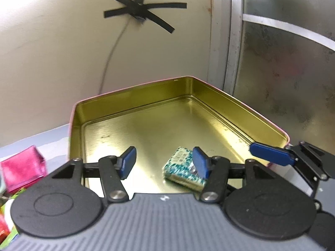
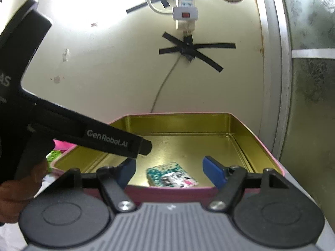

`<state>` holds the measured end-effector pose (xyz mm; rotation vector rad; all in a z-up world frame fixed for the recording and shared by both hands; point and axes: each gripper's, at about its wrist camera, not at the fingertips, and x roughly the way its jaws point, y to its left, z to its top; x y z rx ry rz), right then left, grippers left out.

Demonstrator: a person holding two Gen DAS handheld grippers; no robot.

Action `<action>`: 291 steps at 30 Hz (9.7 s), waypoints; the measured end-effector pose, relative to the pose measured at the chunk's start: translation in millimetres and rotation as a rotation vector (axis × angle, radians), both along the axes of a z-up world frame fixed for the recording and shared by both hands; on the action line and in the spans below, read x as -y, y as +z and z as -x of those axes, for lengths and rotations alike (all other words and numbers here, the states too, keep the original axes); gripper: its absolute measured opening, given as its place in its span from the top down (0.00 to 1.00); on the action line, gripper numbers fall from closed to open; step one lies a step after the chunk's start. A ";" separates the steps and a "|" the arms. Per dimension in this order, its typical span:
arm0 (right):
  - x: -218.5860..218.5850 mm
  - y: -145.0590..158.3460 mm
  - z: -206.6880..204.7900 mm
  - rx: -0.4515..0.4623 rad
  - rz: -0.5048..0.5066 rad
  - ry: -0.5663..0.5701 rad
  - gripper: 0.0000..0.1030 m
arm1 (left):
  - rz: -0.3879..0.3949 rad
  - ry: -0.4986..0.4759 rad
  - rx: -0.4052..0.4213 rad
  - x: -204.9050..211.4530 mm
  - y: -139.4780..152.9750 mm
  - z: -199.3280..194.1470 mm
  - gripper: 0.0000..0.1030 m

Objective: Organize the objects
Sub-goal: 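Lower the tissue pack into the pink tin and open the left gripper, then move the left gripper back toward the green toothpaste box, then grasp the green toothpaste box with the left gripper, then carry the toothpaste box into the pink tin and open the left gripper, then move the left gripper back toward the red box on the pile, then grasp the red box with the left gripper and lift it, then lower the red box into the pink tin and open the left gripper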

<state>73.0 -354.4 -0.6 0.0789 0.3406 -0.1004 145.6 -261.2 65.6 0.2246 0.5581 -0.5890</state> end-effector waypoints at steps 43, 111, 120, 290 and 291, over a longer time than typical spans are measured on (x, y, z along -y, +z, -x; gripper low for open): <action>-186.8 -38.6 -0.5 -0.319 0.067 0.307 0.20 | -0.029 0.345 -0.091 -206.5 -70.6 65.5 0.34; -176.2 -22.0 1.1 -0.217 -0.045 0.387 0.28 | 0.203 0.275 -0.160 -288.3 -60.2 107.5 0.28; -104.4 24.1 45.7 0.002 0.007 0.115 0.28 | 0.187 0.060 -0.030 -196.4 -12.8 90.1 0.25; 9.5 13.6 -101.1 -0.146 0.027 0.101 0.31 | 0.125 -0.007 -0.085 -26.7 -2.4 -78.6 0.46; 7.2 13.2 -98.9 -0.134 0.018 0.100 0.31 | 0.119 0.002 -0.076 -29.5 -3.0 -75.2 0.46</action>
